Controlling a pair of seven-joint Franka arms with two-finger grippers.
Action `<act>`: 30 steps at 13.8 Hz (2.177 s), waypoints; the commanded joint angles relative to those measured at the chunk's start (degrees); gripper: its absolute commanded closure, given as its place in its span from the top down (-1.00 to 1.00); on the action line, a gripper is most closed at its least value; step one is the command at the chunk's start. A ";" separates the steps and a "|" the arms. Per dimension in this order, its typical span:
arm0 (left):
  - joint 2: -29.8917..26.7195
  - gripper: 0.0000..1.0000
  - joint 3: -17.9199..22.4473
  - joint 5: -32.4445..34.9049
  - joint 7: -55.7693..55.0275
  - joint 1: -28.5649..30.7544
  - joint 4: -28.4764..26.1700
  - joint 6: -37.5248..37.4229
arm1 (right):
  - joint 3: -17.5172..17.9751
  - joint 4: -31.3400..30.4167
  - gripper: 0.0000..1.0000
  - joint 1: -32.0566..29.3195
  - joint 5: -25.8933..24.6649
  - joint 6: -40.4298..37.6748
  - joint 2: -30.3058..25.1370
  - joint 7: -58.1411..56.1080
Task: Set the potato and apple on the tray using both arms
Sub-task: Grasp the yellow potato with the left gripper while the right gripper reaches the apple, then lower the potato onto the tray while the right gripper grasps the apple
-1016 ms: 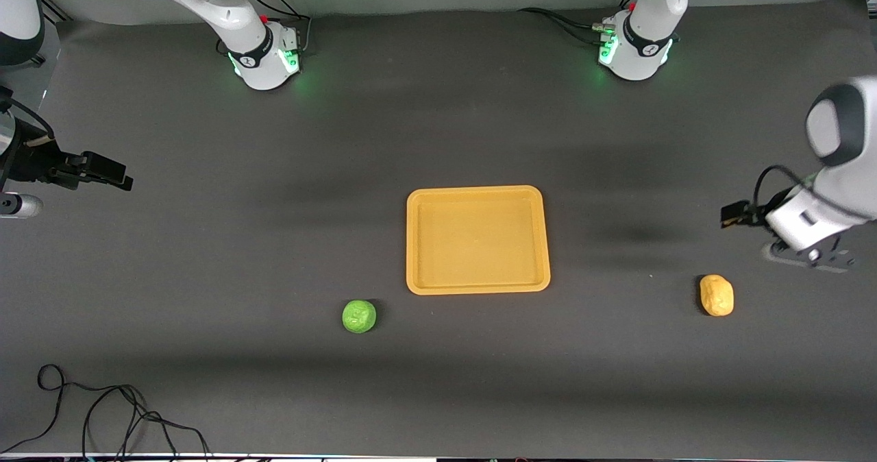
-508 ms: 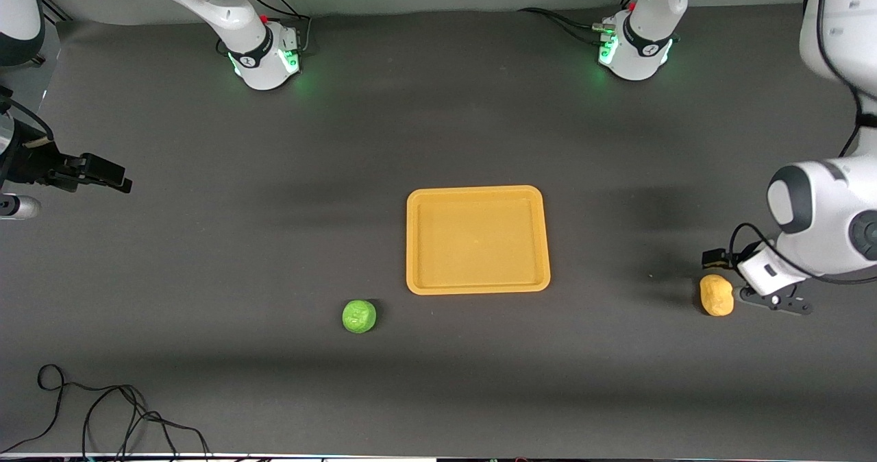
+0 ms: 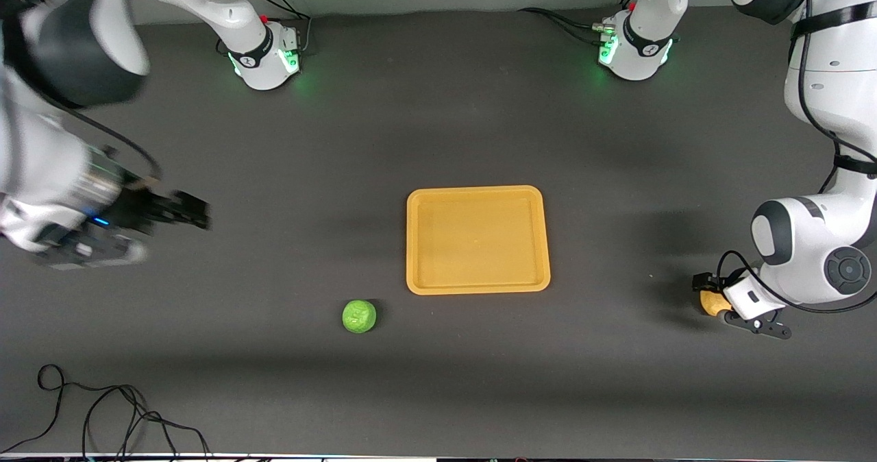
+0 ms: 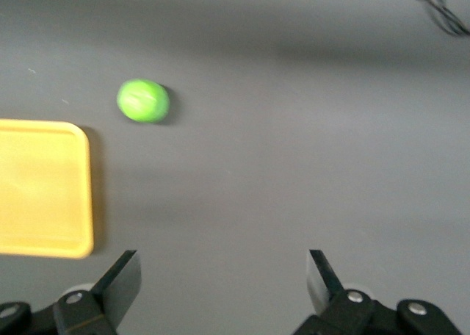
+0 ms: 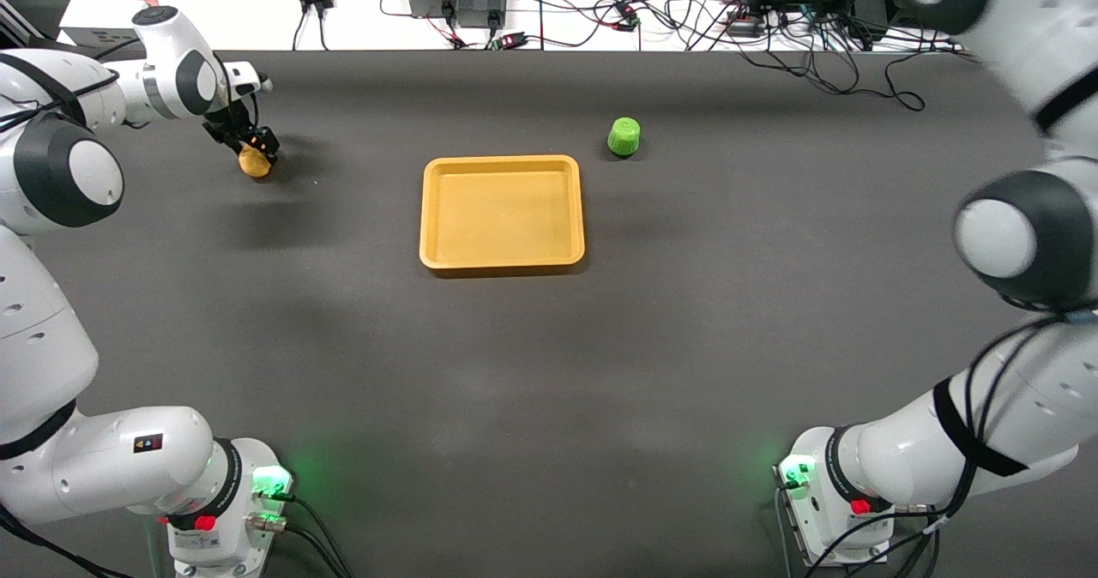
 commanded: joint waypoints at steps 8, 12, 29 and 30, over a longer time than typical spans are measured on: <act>-7.48 -0.47 -13.42 -2.33 -34.07 -5.47 2.75 -17.89 | -0.59 16.29 1.00 11.11 -0.80 7.15 21.83 14.28; -7.84 -0.47 -16.70 -2.33 -46.82 -10.63 2.58 -17.21 | -0.85 9.37 1.00 10.58 -0.71 19.86 25.89 14.37; -3.45 -0.12 -16.34 -1.45 -56.70 -21.11 -6.12 -3.94 | -0.85 6.18 -0.26 10.67 -2.30 33.70 35.56 14.89; -3.27 -0.08 -16.26 -1.36 -56.70 -21.11 -6.12 -4.02 | -0.85 6.18 -0.32 10.58 -2.21 33.70 35.13 14.98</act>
